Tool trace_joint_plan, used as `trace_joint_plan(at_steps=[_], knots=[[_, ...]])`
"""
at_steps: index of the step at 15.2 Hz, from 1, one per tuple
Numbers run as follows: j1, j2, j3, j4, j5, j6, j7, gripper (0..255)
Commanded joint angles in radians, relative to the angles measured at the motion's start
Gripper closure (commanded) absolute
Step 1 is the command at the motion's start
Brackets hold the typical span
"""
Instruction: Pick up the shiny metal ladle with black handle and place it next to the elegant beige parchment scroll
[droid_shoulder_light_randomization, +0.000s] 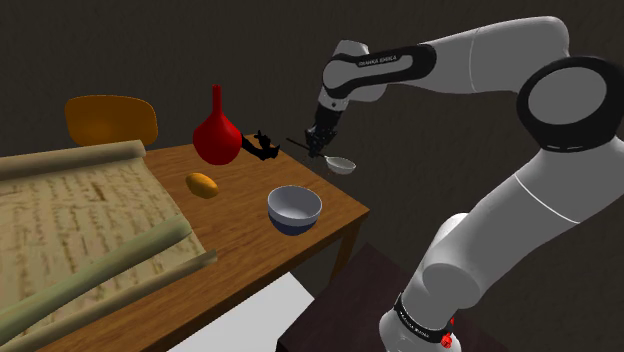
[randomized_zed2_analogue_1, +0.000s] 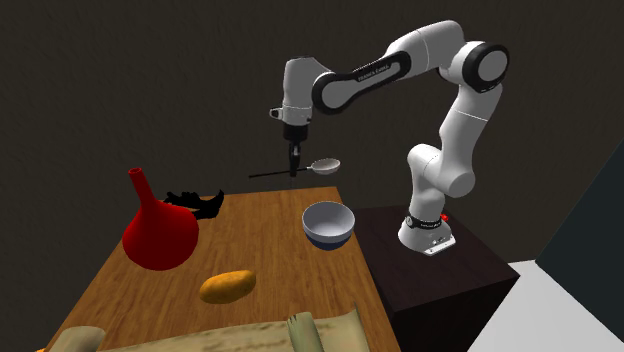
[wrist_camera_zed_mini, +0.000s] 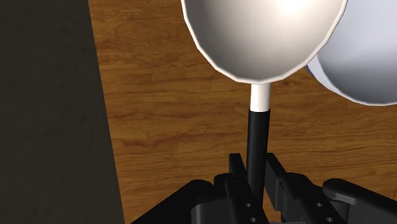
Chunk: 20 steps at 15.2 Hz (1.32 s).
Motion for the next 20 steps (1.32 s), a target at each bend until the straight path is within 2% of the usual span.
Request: trace_joint_plan(at_steps=[1,11,20], knots=[[-0.001,-0.004,0.0,0.018,-0.001,-0.023,0.001,255],[0.084,-0.117,0.18,-0.1,0.014,-0.001,0.256,255],[0.168,-0.126,0.348,-0.109,0.053,0.014,0.483,255]])
